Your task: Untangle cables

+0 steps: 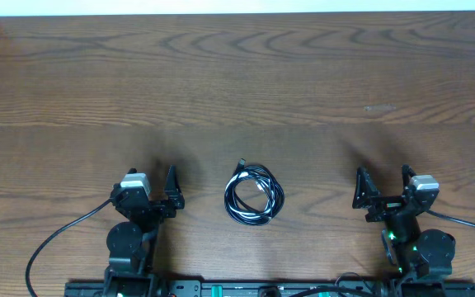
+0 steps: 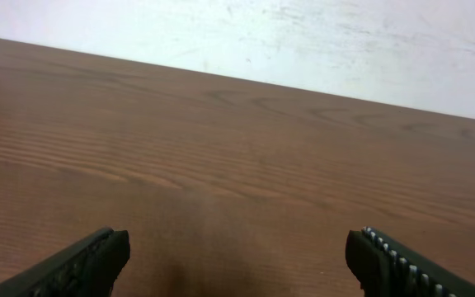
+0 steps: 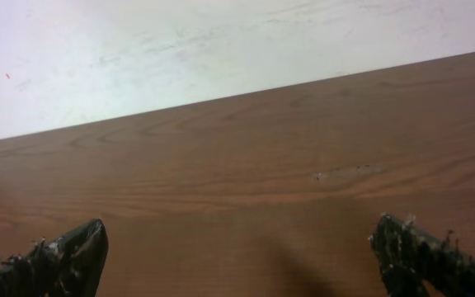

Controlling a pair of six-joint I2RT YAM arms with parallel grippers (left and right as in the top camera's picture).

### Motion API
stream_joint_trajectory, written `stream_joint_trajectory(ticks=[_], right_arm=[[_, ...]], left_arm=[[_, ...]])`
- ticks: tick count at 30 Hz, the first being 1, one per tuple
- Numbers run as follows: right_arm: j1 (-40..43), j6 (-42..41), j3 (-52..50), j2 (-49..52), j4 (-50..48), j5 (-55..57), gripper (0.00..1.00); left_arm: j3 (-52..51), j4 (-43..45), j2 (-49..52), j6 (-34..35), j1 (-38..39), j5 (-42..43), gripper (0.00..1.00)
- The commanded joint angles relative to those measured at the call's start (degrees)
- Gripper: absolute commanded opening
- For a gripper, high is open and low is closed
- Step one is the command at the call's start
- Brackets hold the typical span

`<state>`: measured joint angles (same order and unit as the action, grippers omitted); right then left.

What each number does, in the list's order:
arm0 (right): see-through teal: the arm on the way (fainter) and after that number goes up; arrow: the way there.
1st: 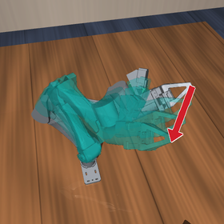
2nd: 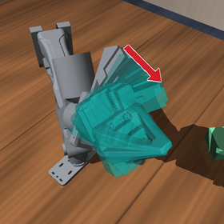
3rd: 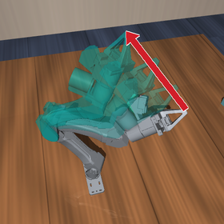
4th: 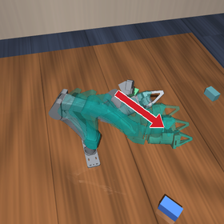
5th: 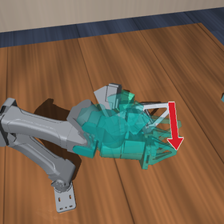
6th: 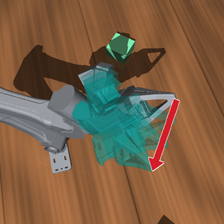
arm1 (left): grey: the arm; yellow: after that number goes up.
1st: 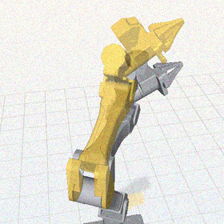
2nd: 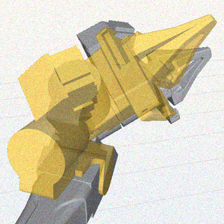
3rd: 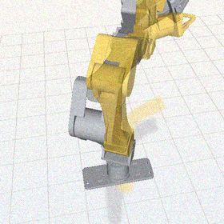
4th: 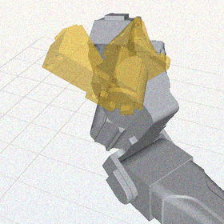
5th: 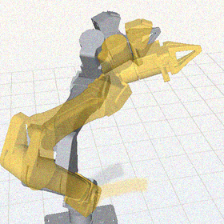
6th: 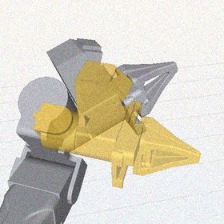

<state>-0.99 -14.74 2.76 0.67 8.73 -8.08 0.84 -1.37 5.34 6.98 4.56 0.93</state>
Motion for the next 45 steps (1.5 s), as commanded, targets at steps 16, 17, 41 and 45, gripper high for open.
stream_joint_trajectory(ticks=[16, 17, 41, 45], right_arm=[[-0.3, -0.7, -0.2, -0.3, 0.0, 0.0, 0.99], [-0.3, -0.7, -0.2, -0.3, 0.0, 0.0, 0.99], [-0.3, -0.8, -0.2, -0.3, -2.0, -0.2, 0.99], [-0.3, -1.1, -0.2, -0.3, -4.9, -6.9, 0.99]], left_arm=[[-0.6, -2.5, -0.5, -4.9, 0.1, -4.8, 0.90], [-0.6, -2.5, -0.5, -5.5, 0.1, -5.1, 0.90], [-0.6, -2.4, -0.5, -2.0, 0.1, -1.3, 0.90], [-0.5, 0.1, -0.5, 5.0, 0.1, 7.1, 0.90]])
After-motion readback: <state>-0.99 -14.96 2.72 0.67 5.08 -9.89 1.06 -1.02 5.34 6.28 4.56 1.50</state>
